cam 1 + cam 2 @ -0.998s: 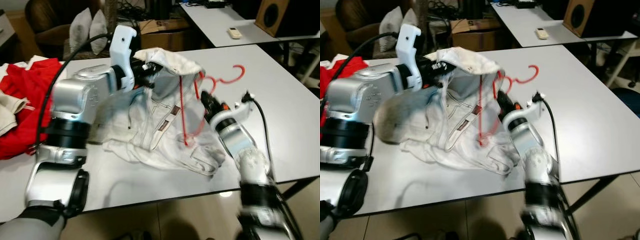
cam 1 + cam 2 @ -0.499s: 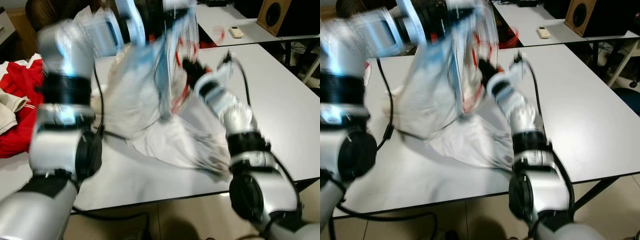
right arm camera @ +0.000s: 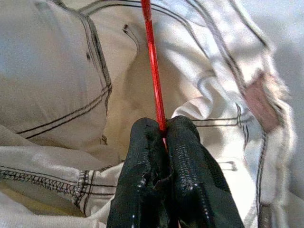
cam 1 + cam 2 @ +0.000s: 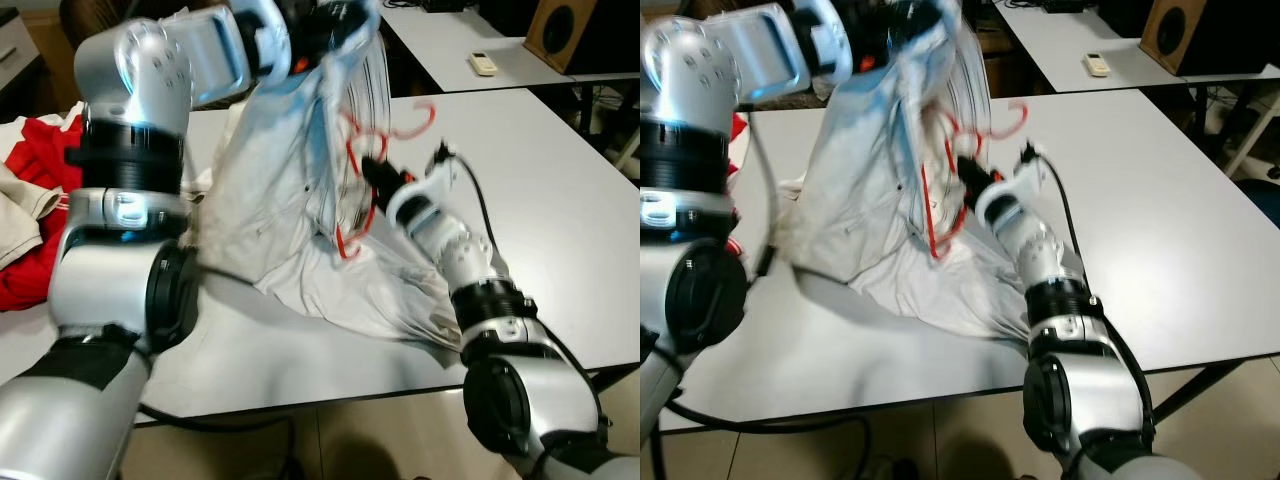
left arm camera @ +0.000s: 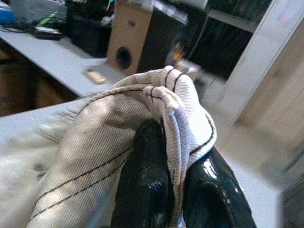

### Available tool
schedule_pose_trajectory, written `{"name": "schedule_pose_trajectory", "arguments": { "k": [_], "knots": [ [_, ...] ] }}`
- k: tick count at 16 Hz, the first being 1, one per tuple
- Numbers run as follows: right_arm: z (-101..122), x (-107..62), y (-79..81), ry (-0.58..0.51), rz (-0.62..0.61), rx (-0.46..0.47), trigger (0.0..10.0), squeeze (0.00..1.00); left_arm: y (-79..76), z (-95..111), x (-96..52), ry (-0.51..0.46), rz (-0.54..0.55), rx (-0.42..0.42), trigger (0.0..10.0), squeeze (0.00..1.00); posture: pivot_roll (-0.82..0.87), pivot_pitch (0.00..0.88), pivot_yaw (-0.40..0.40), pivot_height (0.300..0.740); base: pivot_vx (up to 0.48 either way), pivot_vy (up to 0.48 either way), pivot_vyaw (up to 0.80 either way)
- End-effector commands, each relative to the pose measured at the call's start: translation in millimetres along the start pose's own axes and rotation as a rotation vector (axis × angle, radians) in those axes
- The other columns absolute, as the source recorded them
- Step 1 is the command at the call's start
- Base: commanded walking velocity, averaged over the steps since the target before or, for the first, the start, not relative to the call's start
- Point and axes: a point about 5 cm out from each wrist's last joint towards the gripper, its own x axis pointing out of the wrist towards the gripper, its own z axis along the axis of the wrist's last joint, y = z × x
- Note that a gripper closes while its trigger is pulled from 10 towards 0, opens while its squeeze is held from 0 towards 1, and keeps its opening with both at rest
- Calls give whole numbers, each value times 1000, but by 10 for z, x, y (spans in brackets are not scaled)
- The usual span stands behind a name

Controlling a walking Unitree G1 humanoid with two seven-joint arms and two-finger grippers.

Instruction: Hang hanger

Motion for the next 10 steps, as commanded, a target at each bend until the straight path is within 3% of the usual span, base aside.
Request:
{"name": "schedule_pose_trajectory", "arguments": {
  "k": [1,3,5,8,10],
  "knots": [
    [127,-29,58,-30,25,-18,10000,0,6,-56,-22,34,-3,82,0,0,2,0,71,740,0,0,0],
    [227,-96,26,-60,26,-30,10000,0,110,-156,-61,71,41,110,0,0,-12,0,82,740,0,0,0],
    [380,-143,-6,-107,27,-12,10000,0,154,-301,-142,157,1,181,0,0,-16,0,83,740,0,0,0],
    [446,-79,8,-199,12,46,10000,0,6,-368,-146,186,-124,148,0,0,-8,0,77,740,0,0,0],
    [429,2,9,-284,-26,164,10000,0,-112,-379,-111,186,-219,81,0,0,5,0,75,740,0,0,0]
  ]
}}
